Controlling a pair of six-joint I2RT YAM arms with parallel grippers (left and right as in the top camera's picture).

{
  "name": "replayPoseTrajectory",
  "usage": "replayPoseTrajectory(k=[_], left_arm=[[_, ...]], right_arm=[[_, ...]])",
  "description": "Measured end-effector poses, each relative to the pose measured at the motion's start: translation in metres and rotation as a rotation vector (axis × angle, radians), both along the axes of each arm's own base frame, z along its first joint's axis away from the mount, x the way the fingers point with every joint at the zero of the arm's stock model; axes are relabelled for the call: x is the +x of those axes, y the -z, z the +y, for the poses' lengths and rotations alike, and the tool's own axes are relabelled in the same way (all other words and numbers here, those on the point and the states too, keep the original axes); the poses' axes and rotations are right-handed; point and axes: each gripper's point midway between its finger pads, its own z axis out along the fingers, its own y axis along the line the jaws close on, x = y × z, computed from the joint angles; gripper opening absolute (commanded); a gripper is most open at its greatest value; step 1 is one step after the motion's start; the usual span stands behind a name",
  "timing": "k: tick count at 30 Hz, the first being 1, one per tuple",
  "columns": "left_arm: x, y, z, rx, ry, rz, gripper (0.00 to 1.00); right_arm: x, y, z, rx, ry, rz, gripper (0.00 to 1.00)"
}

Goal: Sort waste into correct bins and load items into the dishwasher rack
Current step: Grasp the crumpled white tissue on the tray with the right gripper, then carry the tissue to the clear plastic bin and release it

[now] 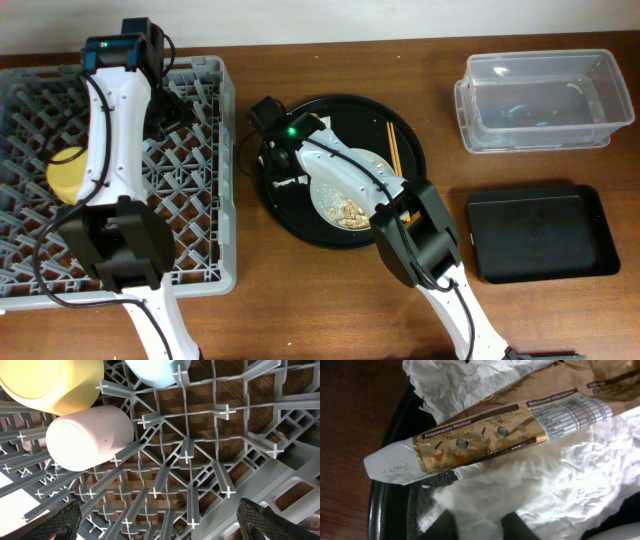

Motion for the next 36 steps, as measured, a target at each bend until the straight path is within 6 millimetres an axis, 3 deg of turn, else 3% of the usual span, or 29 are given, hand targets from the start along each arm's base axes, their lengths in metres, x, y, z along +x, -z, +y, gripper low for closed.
replayPoseTrajectory(k=[4,6,10,11,12,14,15,18,23,26,29,30,31,32,36], left_arm=[[0.000,0.000,0.000,0.000,0.000,0.000,0.99],[0.000,0.000,0.000,0.000,0.000,0.000,0.99],[0.000,0.000,0.000,0.000,0.000,0.000,0.99],[0.000,0.000,0.000,0.000,0.000,0.000,0.99],[0.000,0.000,0.000,0.000,0.000,-0.001,0.99],[0.000,0.000,0.000,0.000,0.000,0.000,0.99],[0.000,0.000,0.000,0.000,0.000,0.000,0.99],[0.000,0.000,0.000,0.000,0.000,0.000,0.99],[0.000,0.000,0.000,0.000,0.000,0.000,0.99],[0.000,0.000,0.000,0.000,0.000,0.000,0.99],[0.000,0.000,0.000,0.000,0.000,0.000,0.99],[0.000,0.000,0.000,0.000,0.000,-0.001,0.99],[0.000,0.000,0.000,0.000,0.000,0.000,0.99],[0.000,0.000,0.000,0.000,0.000,0.000,0.99],[0.000,0.000,0.000,0.000,0.000,0.000,0.99]], right_arm=[[-0.002,-0.006,-0.002,-0.013,-0.001,0.012,0.04],[-0.001,-0.024,-0.008,-0.037,0.008,0.008,0.04],[0.012,-0.109,-0.033,-0.045,0.062,-0.072,0.04],[0.018,-0.141,-0.048,-0.028,0.092,-0.106,0.04],[0.024,-0.174,-0.070,-0.012,0.135,-0.141,0.04],[0.020,-0.197,-0.105,-0.038,0.187,-0.121,0.04],[0.020,-0.208,-0.132,-0.053,0.234,-0.110,0.04],[0.019,-0.218,-0.196,-0.126,0.348,-0.076,0.04],[0.045,-0.226,-0.312,-0.155,0.602,-0.107,0.04],[0.063,-0.231,-0.390,-0.053,0.771,-0.150,0.04],[0.075,-0.240,-0.446,0.127,0.866,-0.197,0.06],[0.076,-0.243,-0.461,0.155,0.890,-0.216,0.11],[0.076,-0.246,-0.477,0.185,0.917,-0.231,0.62],[0.074,-0.246,-0.483,0.198,0.926,-0.229,0.98],[0.076,-0.228,-0.477,0.212,0.897,-0.176,0.98]])
